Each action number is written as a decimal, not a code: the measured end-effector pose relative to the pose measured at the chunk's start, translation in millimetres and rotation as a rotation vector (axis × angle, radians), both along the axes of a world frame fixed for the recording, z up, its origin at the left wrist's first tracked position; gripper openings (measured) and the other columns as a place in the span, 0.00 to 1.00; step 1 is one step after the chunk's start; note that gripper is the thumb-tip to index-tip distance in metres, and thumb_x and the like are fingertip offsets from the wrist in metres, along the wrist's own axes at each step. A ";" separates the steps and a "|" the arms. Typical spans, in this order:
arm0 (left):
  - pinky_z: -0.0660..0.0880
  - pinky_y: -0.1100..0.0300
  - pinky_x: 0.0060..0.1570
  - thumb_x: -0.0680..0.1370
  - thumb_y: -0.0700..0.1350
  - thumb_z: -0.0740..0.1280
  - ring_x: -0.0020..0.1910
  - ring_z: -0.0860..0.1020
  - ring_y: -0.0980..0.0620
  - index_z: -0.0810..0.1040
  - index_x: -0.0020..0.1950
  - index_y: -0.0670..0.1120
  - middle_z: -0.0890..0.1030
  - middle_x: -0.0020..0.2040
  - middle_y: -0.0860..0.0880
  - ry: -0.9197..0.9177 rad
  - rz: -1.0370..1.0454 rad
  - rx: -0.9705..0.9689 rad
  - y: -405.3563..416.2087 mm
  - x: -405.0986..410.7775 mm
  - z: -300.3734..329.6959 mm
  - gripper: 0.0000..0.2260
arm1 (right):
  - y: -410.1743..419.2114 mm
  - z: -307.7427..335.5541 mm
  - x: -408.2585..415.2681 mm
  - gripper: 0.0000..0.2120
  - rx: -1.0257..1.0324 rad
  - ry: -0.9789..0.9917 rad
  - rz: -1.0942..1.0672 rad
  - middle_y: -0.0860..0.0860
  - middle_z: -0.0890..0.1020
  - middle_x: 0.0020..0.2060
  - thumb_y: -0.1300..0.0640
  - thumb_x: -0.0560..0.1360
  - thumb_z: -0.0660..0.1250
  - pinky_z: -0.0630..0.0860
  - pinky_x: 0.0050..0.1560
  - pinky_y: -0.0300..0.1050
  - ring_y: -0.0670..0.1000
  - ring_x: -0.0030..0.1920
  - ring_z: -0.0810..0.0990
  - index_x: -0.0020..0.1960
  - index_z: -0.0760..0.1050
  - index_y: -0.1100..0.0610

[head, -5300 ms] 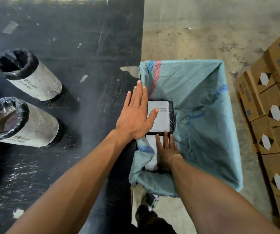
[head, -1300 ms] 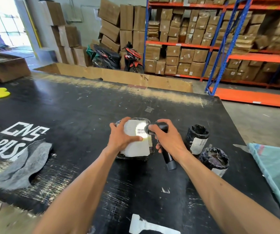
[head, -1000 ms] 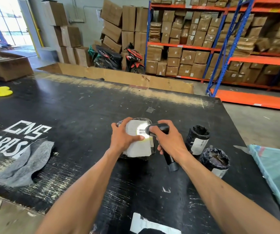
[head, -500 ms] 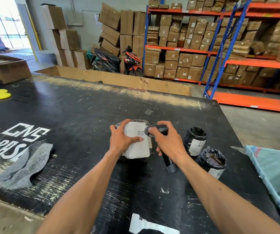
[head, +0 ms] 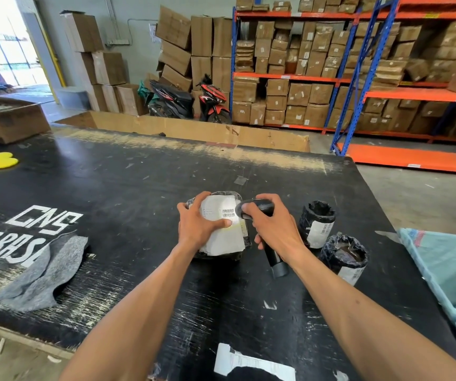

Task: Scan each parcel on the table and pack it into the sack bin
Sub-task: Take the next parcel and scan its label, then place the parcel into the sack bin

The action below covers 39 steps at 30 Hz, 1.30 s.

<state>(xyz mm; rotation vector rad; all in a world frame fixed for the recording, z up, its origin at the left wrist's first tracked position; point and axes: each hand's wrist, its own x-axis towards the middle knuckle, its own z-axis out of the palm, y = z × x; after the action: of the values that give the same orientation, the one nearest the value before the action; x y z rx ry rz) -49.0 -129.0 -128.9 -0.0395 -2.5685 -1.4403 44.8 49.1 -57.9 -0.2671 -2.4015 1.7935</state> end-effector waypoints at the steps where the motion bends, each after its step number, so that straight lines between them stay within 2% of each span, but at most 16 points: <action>1: 0.75 0.52 0.59 0.60 0.58 0.84 0.55 0.72 0.46 0.71 0.70 0.62 0.64 0.62 0.48 0.007 0.001 0.001 0.3 0.3 2.4 0.42 | -0.6 0.7 -0.1 0.21 0.000 0.002 -0.001 0.56 0.85 0.43 0.45 0.77 0.73 0.82 0.29 0.46 0.51 0.27 0.81 0.67 0.72 0.46; 7: 0.77 0.49 0.58 0.61 0.57 0.84 0.53 0.72 0.46 0.72 0.69 0.61 0.64 0.63 0.46 0.047 0.085 0.042 -1.8 -2.8 20.0 0.40 | 1.5 -5.1 1.7 0.22 -0.040 0.002 -0.041 0.55 0.85 0.43 0.44 0.78 0.73 0.81 0.29 0.45 0.51 0.28 0.80 0.67 0.71 0.46; 11: 0.73 0.54 0.53 0.63 0.55 0.83 0.51 0.72 0.46 0.71 0.69 0.60 0.64 0.63 0.46 0.056 0.169 0.100 -9.3 -3.1 30.5 0.38 | 2.6 -37.3 3.1 0.25 -0.035 -0.147 -0.097 0.54 0.85 0.47 0.43 0.77 0.74 0.83 0.30 0.46 0.51 0.28 0.80 0.69 0.69 0.46; 16: 0.68 0.59 0.52 0.64 0.54 0.83 0.51 0.71 0.48 0.70 0.70 0.60 0.64 0.63 0.47 0.055 0.161 0.156 -9.8 0.9 32.5 0.39 | 4.4 -89.4 12.1 0.28 0.074 -0.326 -0.141 0.54 0.81 0.48 0.42 0.74 0.74 0.86 0.35 0.60 0.58 0.29 0.86 0.68 0.67 0.50; 20: 0.68 0.61 0.53 0.64 0.54 0.83 0.50 0.70 0.51 0.71 0.70 0.60 0.66 0.63 0.46 0.064 0.116 0.147 -5.1 4.8 26.1 0.38 | 5.3 -103.7 16.8 0.27 0.214 -0.398 -0.162 0.52 0.78 0.48 0.37 0.73 0.72 0.87 0.39 0.57 0.60 0.34 0.88 0.64 0.67 0.50; 24: 0.69 0.60 0.53 0.64 0.54 0.83 0.53 0.71 0.49 0.71 0.69 0.61 0.66 0.63 0.47 0.054 0.070 0.139 1.1 7.6 18.4 0.37 | 6.1 -119.6 13.5 0.36 0.326 -0.466 -0.144 0.53 0.82 0.57 0.29 0.68 0.66 0.83 0.57 0.52 0.62 0.51 0.87 0.68 0.68 0.49; 26: 0.69 0.60 0.53 0.64 0.54 0.83 0.54 0.72 0.49 0.71 0.69 0.61 0.66 0.62 0.47 0.055 0.050 0.145 5.6 8.2 17.9 0.37 | 8.7 -118.2 13.9 0.35 0.388 -0.488 -0.134 0.54 0.82 0.62 0.30 0.73 0.66 0.78 0.61 0.49 0.61 0.61 0.83 0.71 0.68 0.50; 29: 0.70 0.59 0.52 0.64 0.54 0.83 0.55 0.72 0.48 0.72 0.68 0.61 0.66 0.62 0.47 0.050 0.037 0.146 10.4 5.7 20.2 0.36 | 15.7 -106.0 11.6 0.38 0.562 -0.514 -0.098 0.57 0.80 0.67 0.29 0.77 0.62 0.73 0.63 0.54 0.62 0.68 0.78 0.75 0.66 0.55; 31: 0.70 0.59 0.53 0.64 0.54 0.83 0.55 0.72 0.48 0.72 0.68 0.62 0.66 0.62 0.48 0.057 0.028 0.152 14.3 1.7 24.0 0.36 | 22.4 -88.4 7.5 0.41 0.662 -0.453 -0.100 0.57 0.80 0.67 0.27 0.78 0.59 0.72 0.63 0.55 0.62 0.69 0.77 0.79 0.62 0.55; 33: 0.71 0.58 0.54 0.64 0.54 0.83 0.56 0.73 0.48 0.72 0.68 0.62 0.66 0.62 0.48 0.060 0.011 0.166 21.1 -4.2 30.5 0.36 | 34.8 -64.2 1.2 0.38 0.641 -0.315 -0.136 0.57 0.80 0.66 0.28 0.79 0.58 0.72 0.62 0.55 0.61 0.68 0.78 0.79 0.63 0.53; 35: 0.73 0.57 0.56 0.62 0.57 0.84 0.56 0.74 0.49 0.72 0.66 0.64 0.68 0.61 0.49 0.066 -0.025 0.174 32.4 -9.4 38.9 0.36 | 51.6 -37.1 -4.5 0.33 0.468 -0.142 -0.171 0.54 0.78 0.65 0.29 0.80 0.60 0.73 0.61 0.54 0.58 0.67 0.77 0.76 0.66 0.48; 37: 0.78 0.51 0.59 0.57 0.64 0.83 0.58 0.77 0.49 0.72 0.64 0.67 0.73 0.62 0.50 0.084 -0.081 0.176 49.0 -15.5 48.9 0.38 | 69.6 -12.4 -7.8 0.29 0.260 0.013 -0.181 0.52 0.75 0.65 0.31 0.80 0.63 0.73 0.59 0.51 0.53 0.66 0.76 0.76 0.65 0.43; 39: 0.81 0.47 0.56 0.55 0.68 0.81 0.57 0.79 0.50 0.72 0.63 0.68 0.76 0.61 0.50 0.092 -0.140 0.178 69.8 -19.0 57.5 0.38 | 87.6 3.0 -9.8 0.29 0.161 0.096 -0.158 0.50 0.73 0.65 0.33 0.80 0.66 0.72 0.60 0.50 0.50 0.64 0.75 0.77 0.64 0.39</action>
<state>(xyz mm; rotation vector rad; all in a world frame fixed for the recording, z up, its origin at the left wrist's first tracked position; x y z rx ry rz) -68.0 -59.2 -71.5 -0.2579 -2.3968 -1.6694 35.0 136.7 -54.9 -0.3344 -2.3680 1.5021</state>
